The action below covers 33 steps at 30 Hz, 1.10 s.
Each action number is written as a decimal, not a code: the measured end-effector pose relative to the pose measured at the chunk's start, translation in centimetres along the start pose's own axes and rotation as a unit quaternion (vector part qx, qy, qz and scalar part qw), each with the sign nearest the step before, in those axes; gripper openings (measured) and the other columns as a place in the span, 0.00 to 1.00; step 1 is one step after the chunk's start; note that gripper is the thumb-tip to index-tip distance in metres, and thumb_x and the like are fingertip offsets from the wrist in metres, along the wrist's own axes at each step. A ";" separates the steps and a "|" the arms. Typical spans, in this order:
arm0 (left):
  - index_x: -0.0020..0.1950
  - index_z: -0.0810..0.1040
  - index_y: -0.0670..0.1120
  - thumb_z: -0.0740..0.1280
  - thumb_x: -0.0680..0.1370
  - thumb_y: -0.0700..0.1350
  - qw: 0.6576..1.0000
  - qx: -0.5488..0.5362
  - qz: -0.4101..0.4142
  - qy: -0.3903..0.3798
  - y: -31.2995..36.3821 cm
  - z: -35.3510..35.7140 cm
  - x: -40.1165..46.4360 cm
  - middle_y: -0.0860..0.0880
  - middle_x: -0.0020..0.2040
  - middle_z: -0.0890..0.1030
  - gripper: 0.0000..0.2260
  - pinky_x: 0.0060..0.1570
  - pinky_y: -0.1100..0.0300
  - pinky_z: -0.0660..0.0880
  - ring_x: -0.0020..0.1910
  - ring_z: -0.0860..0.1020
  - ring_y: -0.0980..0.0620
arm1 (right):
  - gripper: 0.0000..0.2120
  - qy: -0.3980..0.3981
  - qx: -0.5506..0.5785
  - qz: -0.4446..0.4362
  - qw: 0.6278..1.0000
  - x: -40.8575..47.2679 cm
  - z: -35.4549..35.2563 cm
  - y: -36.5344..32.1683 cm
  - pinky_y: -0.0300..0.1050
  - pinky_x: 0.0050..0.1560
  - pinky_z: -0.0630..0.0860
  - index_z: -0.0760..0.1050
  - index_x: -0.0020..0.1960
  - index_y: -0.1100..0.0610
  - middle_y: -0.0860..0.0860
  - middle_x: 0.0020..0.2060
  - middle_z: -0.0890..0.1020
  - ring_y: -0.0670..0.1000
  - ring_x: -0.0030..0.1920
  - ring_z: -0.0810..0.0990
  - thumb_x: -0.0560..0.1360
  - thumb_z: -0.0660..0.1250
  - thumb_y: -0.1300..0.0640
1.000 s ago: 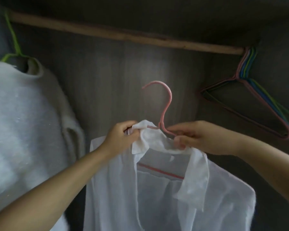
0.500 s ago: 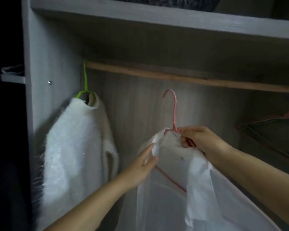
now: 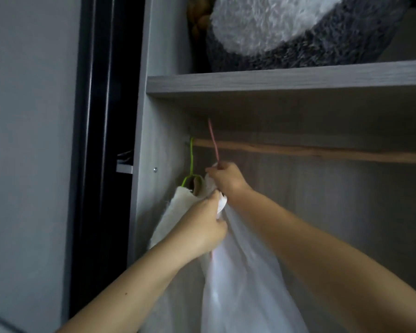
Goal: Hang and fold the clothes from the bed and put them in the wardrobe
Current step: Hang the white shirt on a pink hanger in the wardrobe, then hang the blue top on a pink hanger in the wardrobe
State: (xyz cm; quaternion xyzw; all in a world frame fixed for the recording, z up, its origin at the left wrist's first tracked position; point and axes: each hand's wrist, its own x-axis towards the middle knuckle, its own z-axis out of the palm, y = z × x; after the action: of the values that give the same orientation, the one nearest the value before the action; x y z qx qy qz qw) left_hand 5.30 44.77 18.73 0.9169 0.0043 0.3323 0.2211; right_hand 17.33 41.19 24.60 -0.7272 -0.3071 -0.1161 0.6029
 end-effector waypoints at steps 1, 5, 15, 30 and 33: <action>0.66 0.67 0.48 0.59 0.72 0.42 0.993 0.116 0.005 0.020 -0.9 -0.2 0.0 0.50 0.47 0.74 0.21 0.45 0.59 0.72 0.45 0.74 0.50 | 0.04 -0.010 -0.048 -0.014 0.999 0.4 0.9 0.5 0.46 0.43 0.72 0.76 0.47 0.64 0.59 0.39 0.76 0.55 0.43 0.77 0.77 0.64 0.63; 0.78 0.52 0.42 0.57 0.77 0.36 0.951 0.302 -0.045 -0.044 -3.1 1.5 -0.3 0.43 0.71 0.67 0.30 0.67 0.54 0.62 0.71 0.65 0.45 | 0.12 -0.084 -0.197 -0.033 0.976 0.7 3.2 2.3 0.43 0.50 0.71 0.78 0.56 0.64 0.60 0.50 0.82 0.58 0.55 0.79 0.78 0.62 0.59; 0.62 0.78 0.42 0.67 0.61 0.40 0.949 0.254 0.098 0.158 -3.2 4.6 -3.8 0.35 0.68 0.72 0.28 0.67 0.40 0.60 0.69 0.69 0.39 | 0.24 -0.090 -0.170 -0.023 0.981 -2.2 -1.2 7.0 0.56 0.66 0.69 0.64 0.72 0.53 0.56 0.66 0.74 0.59 0.66 0.73 0.78 0.62 0.50; 0.60 0.78 0.47 0.61 0.77 0.42 0.932 -0.132 0.262 -0.212 12.9 27.0 -9.7 0.47 0.55 0.80 0.13 0.50 0.54 0.72 0.55 0.77 0.44 | 0.17 0.182 -0.343 0.307 0.869 -32.4 -26.9 17.5 0.38 0.56 0.71 0.74 0.65 0.58 0.54 0.57 0.80 0.51 0.56 0.78 0.78 0.58 0.64; 0.58 0.79 0.46 0.61 0.77 0.42 0.879 -0.167 0.309 -0.323 17.4 30.9 -15.5 0.46 0.55 0.79 0.12 0.53 0.54 0.73 0.56 0.77 0.43 | 0.10 0.222 -0.388 0.381 0.809 -41.4 -29.3 16.4 0.42 0.44 0.70 0.75 0.52 0.58 0.54 0.47 0.81 0.53 0.45 0.77 0.76 0.57 0.64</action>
State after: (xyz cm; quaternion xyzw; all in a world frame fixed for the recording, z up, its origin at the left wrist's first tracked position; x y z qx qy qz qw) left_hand 9.68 14.23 -4.68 0.8774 -0.4067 0.0652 0.2461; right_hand 0.36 -0.65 -3.78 -0.9135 0.2076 -0.1450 0.3183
